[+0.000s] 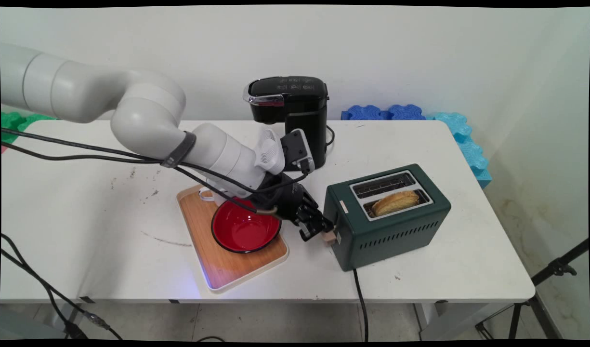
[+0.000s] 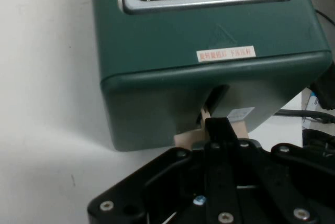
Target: Press the toaster switch
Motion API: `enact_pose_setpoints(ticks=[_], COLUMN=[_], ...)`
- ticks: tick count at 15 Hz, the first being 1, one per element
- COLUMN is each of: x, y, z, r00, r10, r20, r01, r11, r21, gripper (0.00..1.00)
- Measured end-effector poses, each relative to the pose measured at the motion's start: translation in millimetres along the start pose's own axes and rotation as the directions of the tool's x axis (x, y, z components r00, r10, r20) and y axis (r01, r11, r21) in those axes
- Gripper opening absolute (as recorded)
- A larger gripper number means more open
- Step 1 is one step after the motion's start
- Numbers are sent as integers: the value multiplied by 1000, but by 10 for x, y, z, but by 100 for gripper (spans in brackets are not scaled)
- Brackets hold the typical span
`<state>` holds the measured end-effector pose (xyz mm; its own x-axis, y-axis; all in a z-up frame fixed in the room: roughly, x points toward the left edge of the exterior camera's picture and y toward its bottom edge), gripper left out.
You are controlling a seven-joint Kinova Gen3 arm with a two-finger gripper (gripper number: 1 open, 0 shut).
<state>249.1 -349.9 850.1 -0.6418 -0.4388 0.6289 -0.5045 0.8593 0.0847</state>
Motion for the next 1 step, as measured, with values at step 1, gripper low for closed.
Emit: enact_pose_setpoints(ticks=[1], x=[-6], y=[-1], z=[3], r00=[1000], r10=[0], r20=[0], r01=[0], r11=[1000], r21=[0], gripper=[0])
